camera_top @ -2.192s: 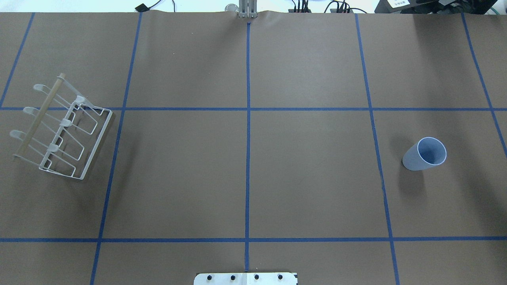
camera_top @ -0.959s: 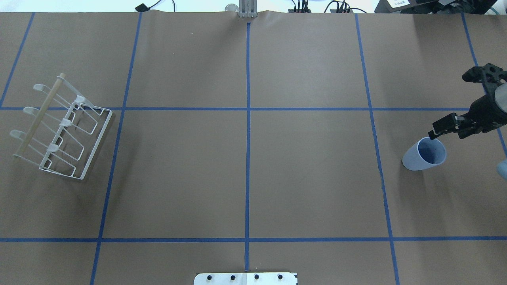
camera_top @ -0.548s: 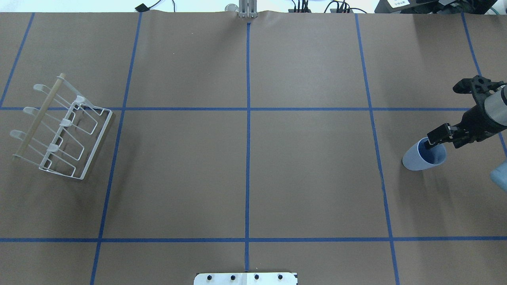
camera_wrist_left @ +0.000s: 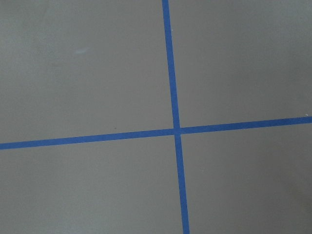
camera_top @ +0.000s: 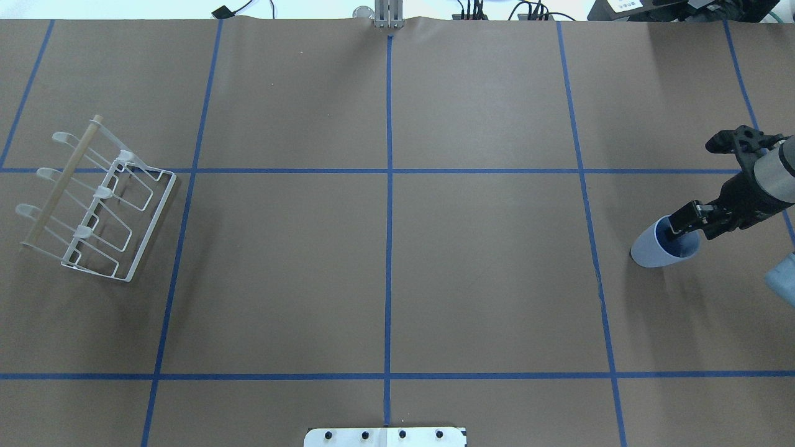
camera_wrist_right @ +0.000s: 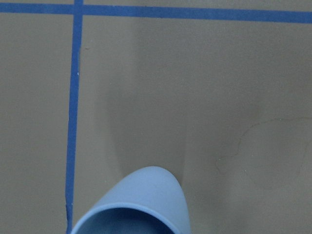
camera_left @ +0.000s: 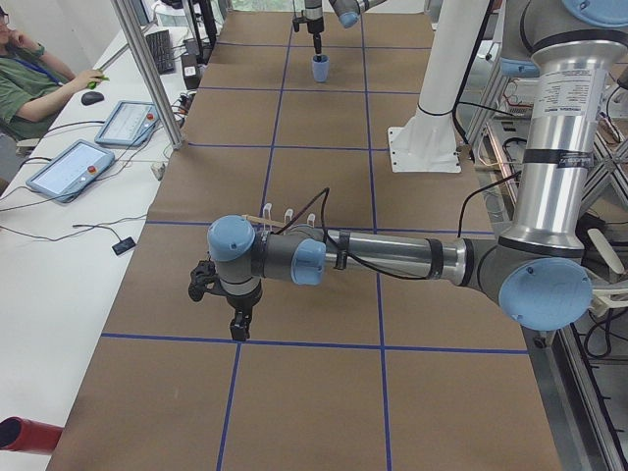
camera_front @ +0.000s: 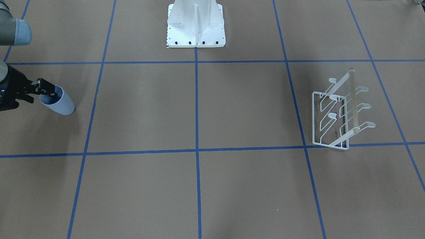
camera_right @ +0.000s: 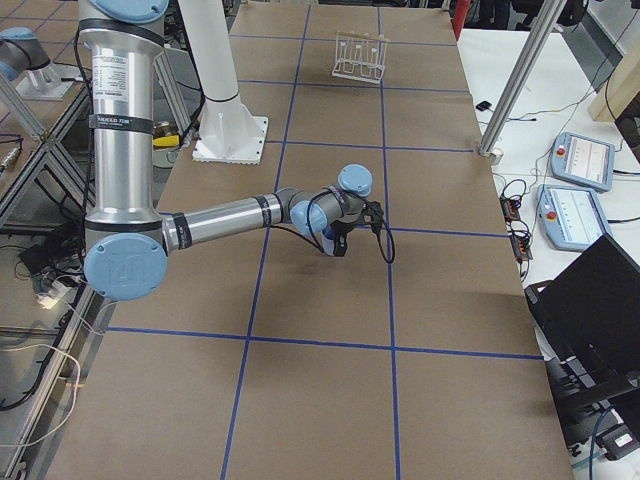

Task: Hang cup on cup holder
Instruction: 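Lift the cup with the right gripper toward the table center while the left arm approaches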

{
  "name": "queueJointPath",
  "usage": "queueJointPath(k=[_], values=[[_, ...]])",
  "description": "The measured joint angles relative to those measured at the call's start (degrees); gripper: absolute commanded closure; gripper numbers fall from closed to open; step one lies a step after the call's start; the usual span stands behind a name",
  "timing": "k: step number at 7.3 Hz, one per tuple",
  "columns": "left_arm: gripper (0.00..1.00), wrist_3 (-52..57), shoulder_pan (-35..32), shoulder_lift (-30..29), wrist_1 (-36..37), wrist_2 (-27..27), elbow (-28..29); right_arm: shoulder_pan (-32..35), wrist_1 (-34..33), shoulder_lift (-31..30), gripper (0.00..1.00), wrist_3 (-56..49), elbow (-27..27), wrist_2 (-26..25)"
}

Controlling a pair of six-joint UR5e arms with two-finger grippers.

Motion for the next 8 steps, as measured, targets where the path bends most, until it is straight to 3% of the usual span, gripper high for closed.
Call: queueJointPath(k=[5, 6, 8], values=[[0.02, -0.5, 0.0, -0.1, -0.1, 0.0, -0.2, -0.2, 0.6, 0.7, 1.0, -0.4, 1.9, 0.1], [0.02, -1.3, 0.0, -0.3, -0.1, -0.1, -0.5, -0.1, 2.5, 0.8, 1.0, -0.2, 3.5, 0.2], [0.02, -3.4, 0.2, -2.0, -0.8, -0.1, -1.0, -0.2, 12.1, 1.4, 1.0, 3.0, 4.4, 0.3]])
